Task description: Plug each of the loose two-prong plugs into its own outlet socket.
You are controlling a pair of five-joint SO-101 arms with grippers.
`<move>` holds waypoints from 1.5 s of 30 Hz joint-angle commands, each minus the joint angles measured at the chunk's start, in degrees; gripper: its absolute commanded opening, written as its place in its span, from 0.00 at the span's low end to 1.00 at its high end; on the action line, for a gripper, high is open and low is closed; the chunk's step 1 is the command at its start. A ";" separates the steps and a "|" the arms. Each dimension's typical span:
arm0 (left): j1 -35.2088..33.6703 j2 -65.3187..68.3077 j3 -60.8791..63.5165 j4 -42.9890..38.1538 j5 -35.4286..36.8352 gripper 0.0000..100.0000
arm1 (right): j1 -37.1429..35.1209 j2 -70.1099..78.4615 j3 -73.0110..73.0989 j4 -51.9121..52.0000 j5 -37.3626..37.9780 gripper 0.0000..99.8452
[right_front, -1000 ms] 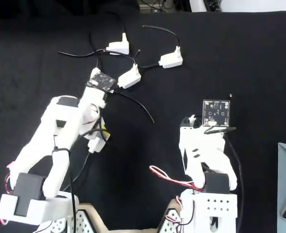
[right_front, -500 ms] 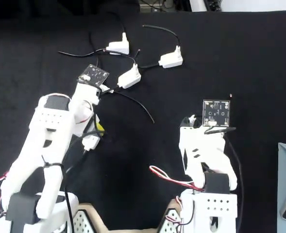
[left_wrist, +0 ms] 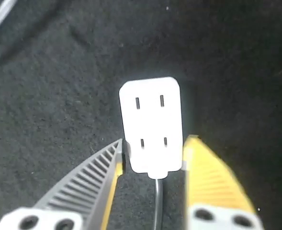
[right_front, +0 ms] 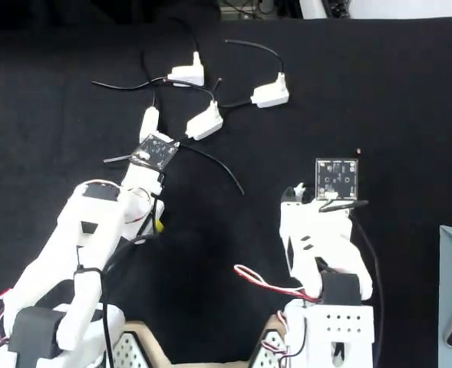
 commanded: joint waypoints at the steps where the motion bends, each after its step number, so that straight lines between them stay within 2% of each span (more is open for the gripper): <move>1: 0.66 -1.67 0.13 -0.79 -6.07 0.09 | -0.79 -0.75 -0.48 -0.88 0.35 0.01; 6: 0.04 -1.67 0.22 -0.79 -14.15 0.10 | -0.79 -0.75 -0.48 -0.88 0.35 0.01; 9: 0.04 -1.76 0.22 -0.79 -17.93 0.16 | -0.79 -0.75 -0.48 -0.88 0.35 0.01; 12: -0.92 -1.76 0.04 -1.14 -17.85 0.26 | -0.79 -0.75 -0.48 -0.88 0.35 0.01; 13: -1.54 -1.76 -0.40 -1.23 -17.85 0.27 | -0.79 -0.75 -0.48 -0.88 0.35 0.01; 20: -6.55 -2.73 -3.47 -1.23 -17.85 0.26 | -4.31 -0.75 -0.75 -1.14 0.35 0.01; 24: -8.57 -10.02 -3.47 4.22 -17.49 0.26 | -9.49 -0.22 -2.33 -1.23 2.29 0.01; 36: -21.05 -44.04 -3.03 21.36 -1.23 0.26 | -28.31 -0.04 -7.52 -1.23 5.27 0.01; 42: -24.48 -51.43 2.68 21.98 6.95 0.26 | -35.87 6.11 -10.86 -2.02 5.27 0.01; 45: -24.48 -53.80 5.05 21.98 9.85 0.26 | -36.66 13.05 -12.00 -8.09 5.54 0.01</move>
